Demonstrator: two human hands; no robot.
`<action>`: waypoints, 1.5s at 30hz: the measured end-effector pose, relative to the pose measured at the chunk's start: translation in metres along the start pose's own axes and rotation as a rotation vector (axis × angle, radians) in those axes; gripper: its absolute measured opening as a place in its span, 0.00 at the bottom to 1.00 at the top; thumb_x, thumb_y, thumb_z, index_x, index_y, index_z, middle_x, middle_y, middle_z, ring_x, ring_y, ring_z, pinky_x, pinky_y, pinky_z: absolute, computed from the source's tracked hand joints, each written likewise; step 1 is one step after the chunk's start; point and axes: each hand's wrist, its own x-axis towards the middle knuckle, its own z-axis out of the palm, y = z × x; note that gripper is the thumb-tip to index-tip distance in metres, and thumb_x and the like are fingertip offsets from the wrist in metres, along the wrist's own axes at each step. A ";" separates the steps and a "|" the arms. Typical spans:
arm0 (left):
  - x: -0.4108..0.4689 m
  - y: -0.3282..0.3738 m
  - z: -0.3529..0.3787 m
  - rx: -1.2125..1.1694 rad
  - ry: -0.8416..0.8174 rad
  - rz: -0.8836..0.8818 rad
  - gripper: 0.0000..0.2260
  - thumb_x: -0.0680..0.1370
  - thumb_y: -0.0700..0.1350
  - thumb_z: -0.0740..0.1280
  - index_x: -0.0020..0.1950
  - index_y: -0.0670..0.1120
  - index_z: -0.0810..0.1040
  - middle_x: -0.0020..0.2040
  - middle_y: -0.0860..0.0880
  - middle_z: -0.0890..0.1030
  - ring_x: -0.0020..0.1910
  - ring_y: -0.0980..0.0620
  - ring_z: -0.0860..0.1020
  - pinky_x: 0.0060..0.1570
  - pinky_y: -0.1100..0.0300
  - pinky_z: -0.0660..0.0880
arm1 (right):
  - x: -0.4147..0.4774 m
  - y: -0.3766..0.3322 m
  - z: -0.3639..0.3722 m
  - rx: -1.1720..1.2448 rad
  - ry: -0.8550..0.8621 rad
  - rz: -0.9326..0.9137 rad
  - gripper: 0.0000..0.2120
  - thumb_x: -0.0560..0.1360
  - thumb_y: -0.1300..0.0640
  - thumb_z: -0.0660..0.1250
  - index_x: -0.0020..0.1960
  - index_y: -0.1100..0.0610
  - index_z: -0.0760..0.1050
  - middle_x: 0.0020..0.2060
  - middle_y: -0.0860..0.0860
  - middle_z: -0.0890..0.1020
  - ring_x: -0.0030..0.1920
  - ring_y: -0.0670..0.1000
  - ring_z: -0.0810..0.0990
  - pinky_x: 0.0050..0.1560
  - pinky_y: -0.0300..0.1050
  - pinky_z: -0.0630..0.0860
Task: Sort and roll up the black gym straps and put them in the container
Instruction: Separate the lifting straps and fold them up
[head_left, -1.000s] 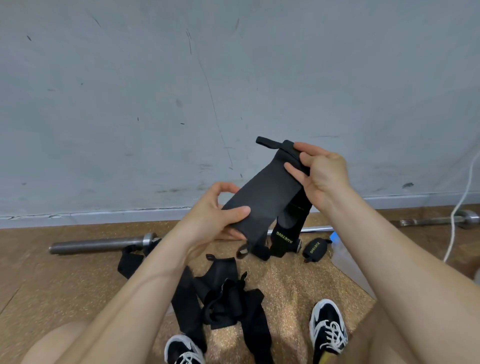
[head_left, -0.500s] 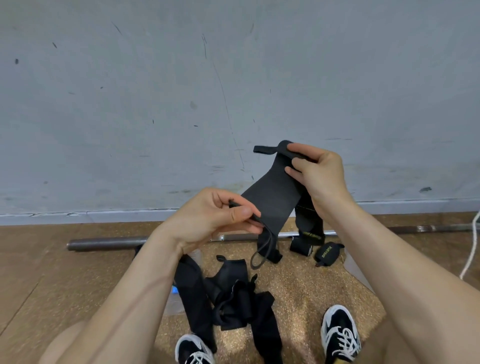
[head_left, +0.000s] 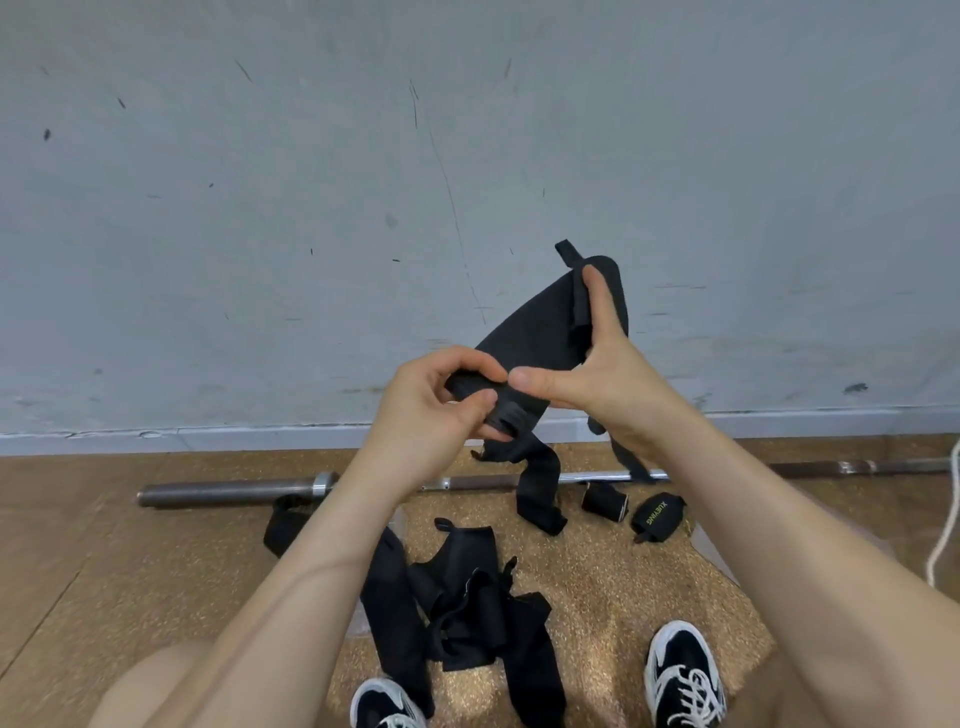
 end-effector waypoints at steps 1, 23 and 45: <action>0.000 0.001 0.002 0.052 -0.001 0.033 0.12 0.78 0.31 0.67 0.47 0.47 0.82 0.42 0.43 0.84 0.35 0.48 0.85 0.40 0.58 0.83 | -0.001 -0.001 0.002 -0.016 -0.010 -0.006 0.69 0.47 0.30 0.81 0.76 0.30 0.39 0.80 0.49 0.52 0.78 0.52 0.57 0.70 0.60 0.68; 0.004 0.004 -0.020 -0.205 -0.207 -0.140 0.09 0.74 0.30 0.71 0.46 0.44 0.81 0.40 0.45 0.84 0.38 0.47 0.85 0.44 0.57 0.83 | -0.011 -0.004 0.022 0.329 -0.100 -0.019 0.59 0.57 0.65 0.78 0.78 0.39 0.52 0.66 0.48 0.73 0.63 0.50 0.79 0.62 0.57 0.78; 0.008 -0.004 -0.015 -0.295 -0.077 -0.061 0.04 0.69 0.38 0.72 0.41 0.40 0.80 0.34 0.49 0.82 0.36 0.53 0.81 0.42 0.61 0.81 | -0.013 -0.010 0.016 0.464 0.004 -0.012 0.52 0.64 0.76 0.74 0.80 0.51 0.55 0.63 0.50 0.77 0.59 0.55 0.82 0.59 0.53 0.79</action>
